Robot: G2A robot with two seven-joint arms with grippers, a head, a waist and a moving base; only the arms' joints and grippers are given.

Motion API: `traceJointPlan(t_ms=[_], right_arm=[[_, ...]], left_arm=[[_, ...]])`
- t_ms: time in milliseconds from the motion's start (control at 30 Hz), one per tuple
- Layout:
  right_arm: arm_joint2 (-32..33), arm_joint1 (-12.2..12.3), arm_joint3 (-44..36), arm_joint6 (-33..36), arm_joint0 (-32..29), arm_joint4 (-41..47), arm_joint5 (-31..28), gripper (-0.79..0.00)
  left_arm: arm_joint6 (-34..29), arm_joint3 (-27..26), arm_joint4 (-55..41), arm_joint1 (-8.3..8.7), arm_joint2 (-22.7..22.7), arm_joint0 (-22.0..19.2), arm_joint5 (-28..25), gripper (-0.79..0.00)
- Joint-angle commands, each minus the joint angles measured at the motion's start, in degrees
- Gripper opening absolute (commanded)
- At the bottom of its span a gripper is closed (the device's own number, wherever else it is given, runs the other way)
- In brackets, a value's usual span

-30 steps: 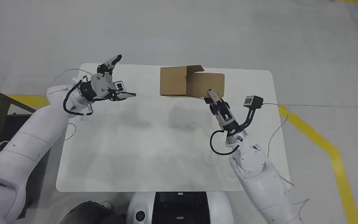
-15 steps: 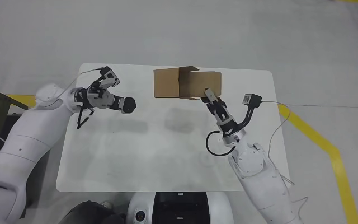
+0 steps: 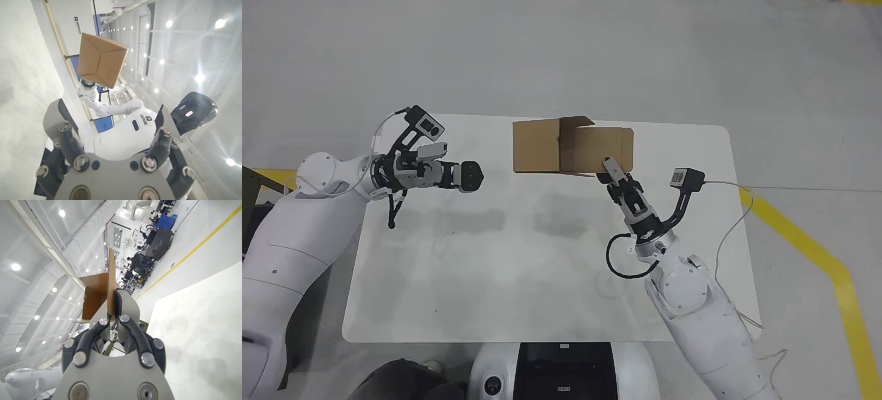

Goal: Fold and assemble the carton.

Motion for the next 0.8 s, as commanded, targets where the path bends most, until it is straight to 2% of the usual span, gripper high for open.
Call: traceJointPlan(t_ms=[0,67,200,333,433,500,567,633,767], right_arm=[[0.0,0.0,0.0,0.0,0.0,0.0,0.0,-0.785],[0.0,0.0,0.0,0.0,0.0,0.0,0.0,-0.785],[0.0,0.0,0.0,0.0,0.0,0.0,0.0,-0.785],[0.0,0.0,0.0,0.0,0.0,0.0,0.0,-0.785],[0.0,0.0,0.0,0.0,0.0,0.0,0.0,-0.785],[0.0,0.0,0.0,0.0,0.0,0.0,0.0,-0.785],[0.0,0.0,0.0,0.0,0.0,0.0,0.0,-0.785],[0.0,0.0,0.0,0.0,0.0,0.0,0.0,-0.785],[0.0,0.0,0.0,0.0,0.0,0.0,0.0,-0.785]], left_arm=[[0.0,0.0,0.0,0.0,0.0,0.0,0.0,0.0],[0.61,-0.02,0.42,0.0,-0.18,-0.04,-0.48,0.0],[8.91,-2.09,7.22,-0.06,-3.24,1.25,-13.09,0.0],[18.12,-7.57,14.37,0.06,-6.79,4.65,-22.31,0.0],[28.15,-10.09,25.81,0.45,-9.49,7.65,-32.35,0.0],[34.69,-9.45,31.84,0.68,-10.55,9.32,-38.88,0.0],[34.89,-9.52,35.13,0.52,-13.19,9.32,-39.05,0.0],[36.39,-9.82,42.27,-0.02,-17.61,9.3,-39.05,0.0],[46.13,-13.15,59.0,-1.82,-23.74,12.44,-39.05,0.0]])
